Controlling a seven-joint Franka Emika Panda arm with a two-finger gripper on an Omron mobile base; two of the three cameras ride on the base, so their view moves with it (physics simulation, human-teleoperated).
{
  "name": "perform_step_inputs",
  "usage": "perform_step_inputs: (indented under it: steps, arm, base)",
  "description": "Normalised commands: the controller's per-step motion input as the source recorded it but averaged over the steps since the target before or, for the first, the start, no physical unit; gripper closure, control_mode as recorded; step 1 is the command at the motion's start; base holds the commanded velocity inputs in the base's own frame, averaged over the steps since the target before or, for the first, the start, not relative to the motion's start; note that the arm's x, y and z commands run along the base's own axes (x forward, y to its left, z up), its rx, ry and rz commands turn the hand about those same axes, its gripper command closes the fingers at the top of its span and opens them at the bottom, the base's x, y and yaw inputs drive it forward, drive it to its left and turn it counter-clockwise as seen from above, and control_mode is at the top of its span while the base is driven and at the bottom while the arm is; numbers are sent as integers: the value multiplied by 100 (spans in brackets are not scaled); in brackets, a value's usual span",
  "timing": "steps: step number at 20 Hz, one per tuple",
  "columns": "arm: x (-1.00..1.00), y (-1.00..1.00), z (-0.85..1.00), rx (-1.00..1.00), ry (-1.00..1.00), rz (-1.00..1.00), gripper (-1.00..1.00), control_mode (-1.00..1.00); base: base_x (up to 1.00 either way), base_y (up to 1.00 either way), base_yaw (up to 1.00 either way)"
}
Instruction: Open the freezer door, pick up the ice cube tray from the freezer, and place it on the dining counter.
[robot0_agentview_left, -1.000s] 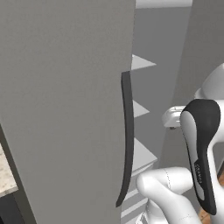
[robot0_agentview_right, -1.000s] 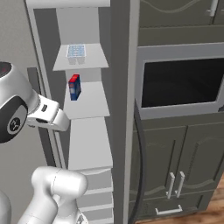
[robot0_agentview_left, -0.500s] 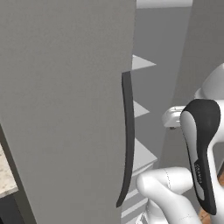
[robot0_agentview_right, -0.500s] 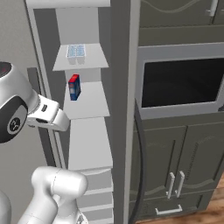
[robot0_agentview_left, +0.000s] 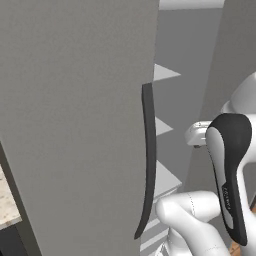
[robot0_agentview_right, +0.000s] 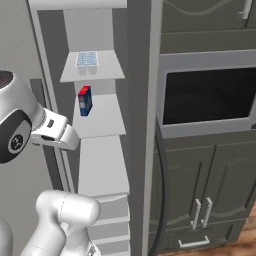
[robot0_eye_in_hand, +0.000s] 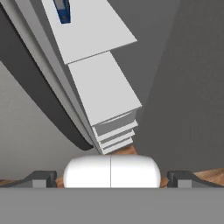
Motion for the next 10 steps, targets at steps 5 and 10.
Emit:
perform_step_inputs:
  steps: [5,10]
  arm:
    - [0,0,0,0,0,0,-100,100]
    - [0,0,0,0,0,0,-100,100]
  base:
    - [42,2,0]
    - [47,2,0]
